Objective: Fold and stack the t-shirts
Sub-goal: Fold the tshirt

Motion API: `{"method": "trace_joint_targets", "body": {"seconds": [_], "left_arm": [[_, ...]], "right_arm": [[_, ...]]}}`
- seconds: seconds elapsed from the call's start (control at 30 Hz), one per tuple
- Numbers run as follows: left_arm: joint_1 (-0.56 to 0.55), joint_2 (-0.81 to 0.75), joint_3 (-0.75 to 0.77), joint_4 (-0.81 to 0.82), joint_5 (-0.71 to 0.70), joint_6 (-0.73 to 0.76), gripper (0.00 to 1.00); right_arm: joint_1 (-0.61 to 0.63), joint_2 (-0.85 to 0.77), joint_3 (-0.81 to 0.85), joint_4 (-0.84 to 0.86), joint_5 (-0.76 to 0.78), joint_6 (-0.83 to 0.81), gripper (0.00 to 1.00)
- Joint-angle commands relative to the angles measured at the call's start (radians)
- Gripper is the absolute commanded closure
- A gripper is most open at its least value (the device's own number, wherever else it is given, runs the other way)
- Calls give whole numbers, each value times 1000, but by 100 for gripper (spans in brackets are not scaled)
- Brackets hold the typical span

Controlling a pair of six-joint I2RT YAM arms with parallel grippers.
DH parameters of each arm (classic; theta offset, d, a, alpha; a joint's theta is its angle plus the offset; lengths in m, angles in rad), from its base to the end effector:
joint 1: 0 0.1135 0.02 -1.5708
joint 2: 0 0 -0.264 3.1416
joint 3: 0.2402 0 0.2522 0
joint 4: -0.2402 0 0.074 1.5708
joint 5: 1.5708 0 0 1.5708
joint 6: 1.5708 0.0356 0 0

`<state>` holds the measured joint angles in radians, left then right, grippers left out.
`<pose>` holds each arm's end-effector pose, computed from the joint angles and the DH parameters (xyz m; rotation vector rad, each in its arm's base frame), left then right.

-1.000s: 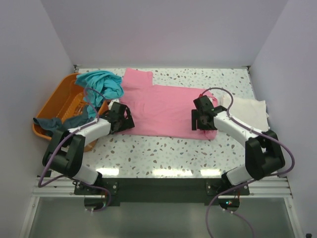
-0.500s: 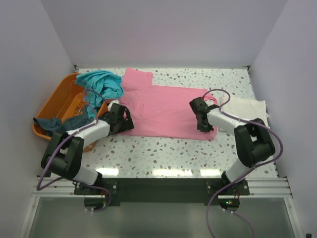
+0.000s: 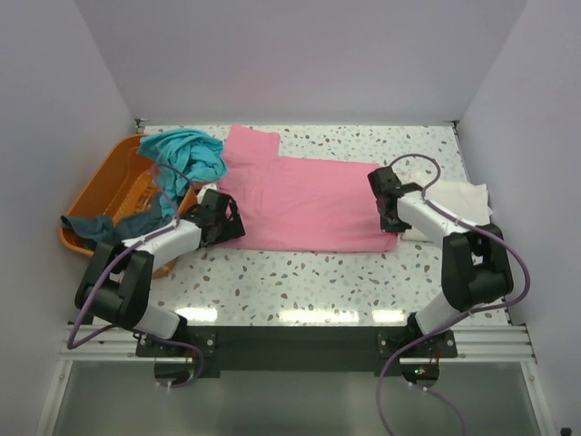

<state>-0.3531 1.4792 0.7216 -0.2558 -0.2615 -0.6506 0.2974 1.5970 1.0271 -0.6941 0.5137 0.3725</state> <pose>0.2588 -0.0856 0.1597 -0.4693 2.4889 -0.0566 0.2893 0.0704 0.1957 0.2063 2.6348 -0.5208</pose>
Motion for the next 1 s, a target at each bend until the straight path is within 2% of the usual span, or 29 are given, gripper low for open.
{"method": "trace_joint_targets", "body": {"seconds": [0.0, 0.17, 0.27, 0.37, 0.43, 0.47, 0.57, 0.73, 0.97], "left_arm": [[22, 3, -22, -63, -35, 9, 0], [26, 21, -21, -66, -33, 9, 0], [29, 20, -24, -62, -35, 11, 0], [31, 20, -27, -54, -18, 12, 0], [31, 20, -28, -51, -10, 14, 0], [31, 21, -28, -49, -5, 14, 0], [31, 15, -28, -46, 1, 17, 0], [31, 4, -33, -39, 24, 22, 0], [31, -11, -40, -36, 30, 23, 0]], "right_arm": [[-29, -17, 44, -19, -44, -168, 100], [-47, 38, 77, -38, -35, -202, 100], [-47, 63, 91, -25, 54, -179, 100], [-46, 80, 102, 12, 11, -195, 100], [-46, 98, 114, -4, 14, -165, 88], [-46, 98, 113, -2, 3, -159, 70], [-37, 74, 102, -7, -63, -158, 52], [17, -57, 53, -15, -118, -124, 44], [34, -227, -90, 11, -202, -61, 42]]}}
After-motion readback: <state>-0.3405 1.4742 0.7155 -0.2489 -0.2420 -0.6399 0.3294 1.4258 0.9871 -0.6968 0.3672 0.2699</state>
